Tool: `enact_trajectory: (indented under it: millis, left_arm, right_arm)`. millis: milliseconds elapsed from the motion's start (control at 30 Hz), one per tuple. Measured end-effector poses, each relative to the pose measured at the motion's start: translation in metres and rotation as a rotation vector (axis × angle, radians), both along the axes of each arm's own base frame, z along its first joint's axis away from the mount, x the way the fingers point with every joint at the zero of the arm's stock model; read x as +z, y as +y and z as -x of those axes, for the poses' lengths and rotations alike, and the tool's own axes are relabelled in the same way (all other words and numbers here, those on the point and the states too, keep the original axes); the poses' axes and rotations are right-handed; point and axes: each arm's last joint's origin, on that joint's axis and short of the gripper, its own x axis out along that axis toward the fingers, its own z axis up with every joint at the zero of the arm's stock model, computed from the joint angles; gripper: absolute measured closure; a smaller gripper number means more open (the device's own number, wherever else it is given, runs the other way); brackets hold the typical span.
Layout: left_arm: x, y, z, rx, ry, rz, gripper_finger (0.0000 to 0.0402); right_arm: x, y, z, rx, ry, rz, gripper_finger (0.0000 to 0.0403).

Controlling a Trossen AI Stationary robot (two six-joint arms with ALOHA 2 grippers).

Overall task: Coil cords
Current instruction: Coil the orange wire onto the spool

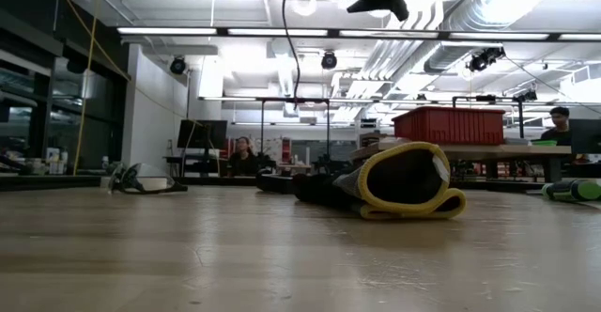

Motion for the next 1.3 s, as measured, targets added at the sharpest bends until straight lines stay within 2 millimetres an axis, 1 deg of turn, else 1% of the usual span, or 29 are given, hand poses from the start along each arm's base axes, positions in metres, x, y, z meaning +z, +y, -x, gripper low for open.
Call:
enact_trajectory:
  millis: [100, 233, 367, 433, 567, 633, 733, 800, 867, 1033, 1200, 1300]
  left_arm:
    - [0.001, 0.001, 0.004, 0.029, 0.007, -0.015, 0.0401]
    - [0.003, 0.003, 0.011, 0.051, -0.005, -0.013, 0.0401]
    - [0.004, 0.005, 0.014, 0.064, 0.0, -0.013, 0.0401]
    - [0.003, 0.006, 0.015, 0.071, 0.005, -0.019, 0.0401]
    - [0.003, 0.009, 0.016, 0.086, 0.004, -0.024, 0.0401]
    - [-0.003, 0.011, 0.013, 0.089, -0.002, -0.025, 0.0401]
    - [-0.017, 0.014, 0.006, 0.092, -0.047, -0.014, 0.0401]
    - [-0.021, 0.014, 0.005, 0.091, -0.113, -0.006, 0.0401]
    - [-0.021, 0.013, 0.009, 0.094, -0.154, -0.01, 0.0401]
    - [-0.025, 0.014, 0.02, 0.161, -0.156, 0.006, 0.0401]
    - [-0.015, 0.014, 0.036, 0.189, -0.221, 0.01, 0.0401]
    - [-0.013, 0.014, 0.042, 0.18, -0.227, 0.0, 0.0401]
  right_arm:
    - [0.002, 0.004, 0.003, 0.031, 0.057, 0.016, 0.0261]
    - [0.0, 0.009, 0.009, 0.058, 0.087, 0.031, 0.0261]
    - [-0.016, 0.012, 0.02, 0.036, 0.125, 0.006, 0.0261]
    - [-0.023, 0.014, 0.028, 0.014, 0.113, -0.018, 0.0261]
    - [-0.029, 0.018, 0.039, -0.02, 0.009, -0.058, 0.0261]
    - [-0.035, 0.02, 0.043, -0.038, -0.009, -0.064, 0.0261]
    - [-0.04, 0.022, 0.048, -0.062, -0.025, -0.088, 0.0261]
    - [-0.04, 0.024, 0.05, -0.06, -0.037, -0.103, 0.0261]
    - [-0.036, 0.027, 0.051, -0.046, -0.049, -0.096, 0.0261]
    - [-0.026, 0.028, 0.05, -0.023, -0.08, -0.05, 0.0261]
    - [-0.023, 0.027, 0.05, -0.031, -0.105, -0.038, 0.0261]
    - [-0.023, 0.027, 0.05, -0.037, -0.112, -0.059, 0.0261]
